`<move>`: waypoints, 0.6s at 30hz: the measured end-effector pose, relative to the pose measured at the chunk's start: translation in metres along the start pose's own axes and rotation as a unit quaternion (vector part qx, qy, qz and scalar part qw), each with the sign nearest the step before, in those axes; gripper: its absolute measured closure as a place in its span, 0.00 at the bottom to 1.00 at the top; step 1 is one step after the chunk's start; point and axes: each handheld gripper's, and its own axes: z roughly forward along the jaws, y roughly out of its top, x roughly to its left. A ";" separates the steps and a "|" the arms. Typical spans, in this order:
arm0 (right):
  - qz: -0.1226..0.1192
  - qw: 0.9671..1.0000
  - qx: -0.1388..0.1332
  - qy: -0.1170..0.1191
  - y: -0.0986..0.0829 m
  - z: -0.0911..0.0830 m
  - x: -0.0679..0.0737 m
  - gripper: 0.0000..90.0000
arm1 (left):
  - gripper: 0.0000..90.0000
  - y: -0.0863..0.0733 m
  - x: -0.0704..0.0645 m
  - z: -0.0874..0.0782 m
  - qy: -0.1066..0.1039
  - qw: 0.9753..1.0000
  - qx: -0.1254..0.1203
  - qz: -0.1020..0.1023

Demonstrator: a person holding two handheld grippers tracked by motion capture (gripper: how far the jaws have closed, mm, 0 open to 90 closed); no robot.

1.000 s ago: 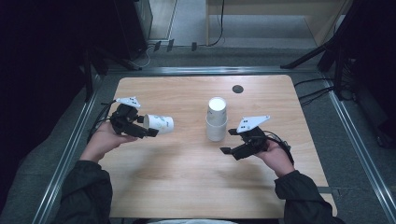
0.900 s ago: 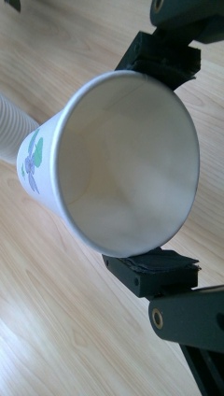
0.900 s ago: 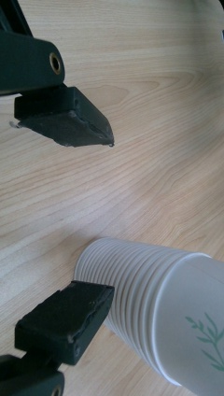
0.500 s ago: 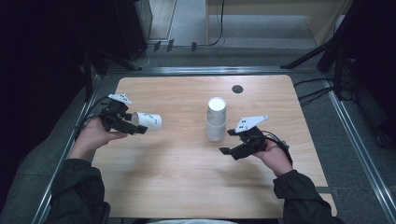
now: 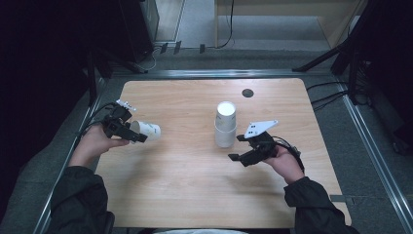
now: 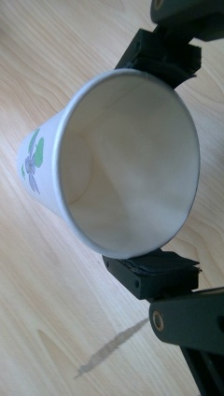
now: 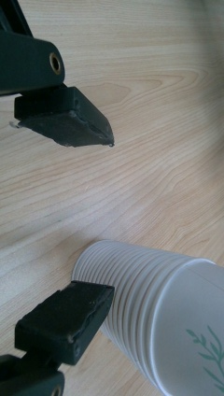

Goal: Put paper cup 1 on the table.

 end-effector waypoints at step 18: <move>-0.003 1.000 0.004 0.002 0.000 0.002 0.001 0.26 | 0.25 -0.004 0.009 0.019 0.005 1.000 0.010 -0.019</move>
